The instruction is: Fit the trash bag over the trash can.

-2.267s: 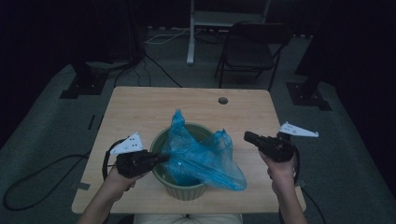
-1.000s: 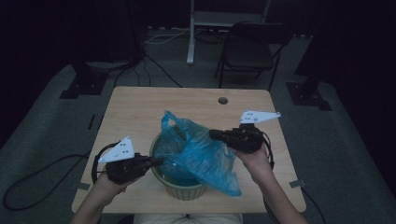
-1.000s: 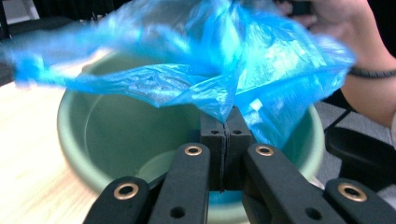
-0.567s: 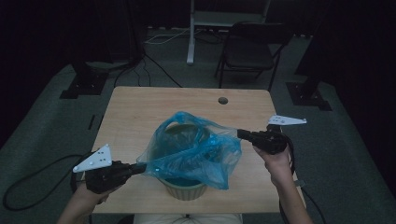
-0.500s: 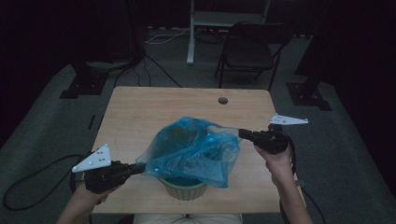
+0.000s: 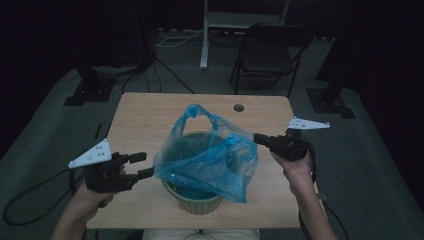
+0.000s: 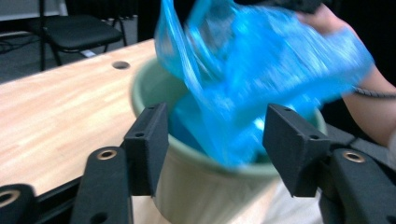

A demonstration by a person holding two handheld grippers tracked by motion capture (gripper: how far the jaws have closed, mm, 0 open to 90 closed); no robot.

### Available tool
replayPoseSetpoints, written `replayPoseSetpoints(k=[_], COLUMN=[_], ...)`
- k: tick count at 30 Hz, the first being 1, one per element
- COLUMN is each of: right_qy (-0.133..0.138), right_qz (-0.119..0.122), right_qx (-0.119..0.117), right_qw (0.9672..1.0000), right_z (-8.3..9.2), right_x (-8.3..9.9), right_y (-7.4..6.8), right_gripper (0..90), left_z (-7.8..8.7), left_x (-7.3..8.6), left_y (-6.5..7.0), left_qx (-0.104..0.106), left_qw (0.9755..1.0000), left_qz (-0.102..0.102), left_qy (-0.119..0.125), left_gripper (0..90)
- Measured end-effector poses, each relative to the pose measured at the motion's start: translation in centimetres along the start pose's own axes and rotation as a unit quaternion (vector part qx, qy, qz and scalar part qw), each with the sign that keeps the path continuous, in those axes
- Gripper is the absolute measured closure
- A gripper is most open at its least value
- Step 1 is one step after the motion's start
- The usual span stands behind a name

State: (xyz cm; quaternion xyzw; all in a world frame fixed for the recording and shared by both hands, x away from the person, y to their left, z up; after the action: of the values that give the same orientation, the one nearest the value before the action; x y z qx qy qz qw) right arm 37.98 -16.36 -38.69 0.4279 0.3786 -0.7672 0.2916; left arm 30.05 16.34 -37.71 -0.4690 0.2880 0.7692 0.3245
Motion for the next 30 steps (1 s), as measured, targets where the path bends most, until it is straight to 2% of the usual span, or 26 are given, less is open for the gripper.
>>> replayPoseSetpoints(k=[1,5,9,11,13,14,16,17,19,22,25,27,30], right_qy=[-0.001,-0.002,-0.006,-0.005,-0.005,-0.007,-0.007,-0.007,-0.007,-0.013,-0.024,-0.030,-0.040], right_qz=[0.000,0.005,0.010,0.013,0.013,0.014,0.014,0.015,0.012,0.005,-0.010,-0.016,-0.025], right_qx=[-0.002,-0.007,-0.013,-0.017,-0.018,-0.018,-0.016,-0.012,-0.004,0.012,0.016,0.020,0.027], right_qw=[1.0000,1.0000,0.9998,0.9998,0.9997,0.9997,0.9998,0.9998,0.9999,0.9998,0.9996,0.9992,0.9985], right_z=[-0.1,-0.7,-1.5,-1.9,-2.0,-2.4,-2.6,-2.8,-3.2,-4.2,-5.3,-6.0,-6.9], right_x=[-0.1,-0.4,-0.7,-0.8,-0.9,-1.1,-1.2,-1.2,-1.3,-1.1,-0.4,0.3,1.3], right_y=[-0.1,-0.4,-1.0,-1.1,-1.1,-1.1,-0.9,-0.7,-0.1,1.0,2.0,2.6,3.5], right_gripper=[90.0,90.0,90.0,90.0,90.0,90.0,90.0,90.0,90.0,90.0,90.0,90.0,90.0], left_z=[-0.3,-2.8,-5.5,-6.8,-7.3,-8.2,-8.6,-8.8,-9.1,-9.2,-9.5,-9.7,-9.8], left_x=[-0.4,-2.5,-3.3,-3.2,-3.2,-3.1,-3.1,-3.0,-2.6,-1.8,-0.4,0.7,2.4], left_y=[-0.2,-2.4,-3.9,-4.6,-4.8,-5.6,-6.4,-6.6,-7.4,-8.1,-8.3,-8.2,-8.5], left_qx=[0.005,0.001,0.002,0.008,0.010,-0.007,-0.041,-0.048,-0.071,-0.084,-0.082,-0.073,-0.065], left_qw=[1.0000,0.9995,0.9982,0.9969,0.9967,0.9967,0.9964,0.9962,0.9946,0.9927,0.9918,0.9917,0.9898], left_qz=[0.004,0.024,0.037,0.052,0.055,0.063,0.058,0.058,0.062,0.074,0.081,0.088,0.107], left_qy=[-0.003,-0.022,-0.047,-0.059,-0.059,-0.051,-0.047,-0.044,-0.044,-0.044,-0.054,-0.060,-0.069], left_gripper=[40.3,39.3,39.3,39.9,49.2,66.3,76.0,81.2,88.3,88.5,88.5,90.0,90.0])
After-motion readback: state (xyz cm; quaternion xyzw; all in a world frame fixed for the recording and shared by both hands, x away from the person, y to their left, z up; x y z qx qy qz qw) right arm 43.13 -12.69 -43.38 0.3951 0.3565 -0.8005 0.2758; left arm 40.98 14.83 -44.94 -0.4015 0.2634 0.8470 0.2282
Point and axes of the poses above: each handheld gripper's, and its own axes: z roughly backward along the jaws, x roughly out of its underside, y roughly to its right, the point moved 10 cm from there along -z, roughly forward along the jaws, and after that the axes turned 6 degrees about -x, right-handed, at the moved point
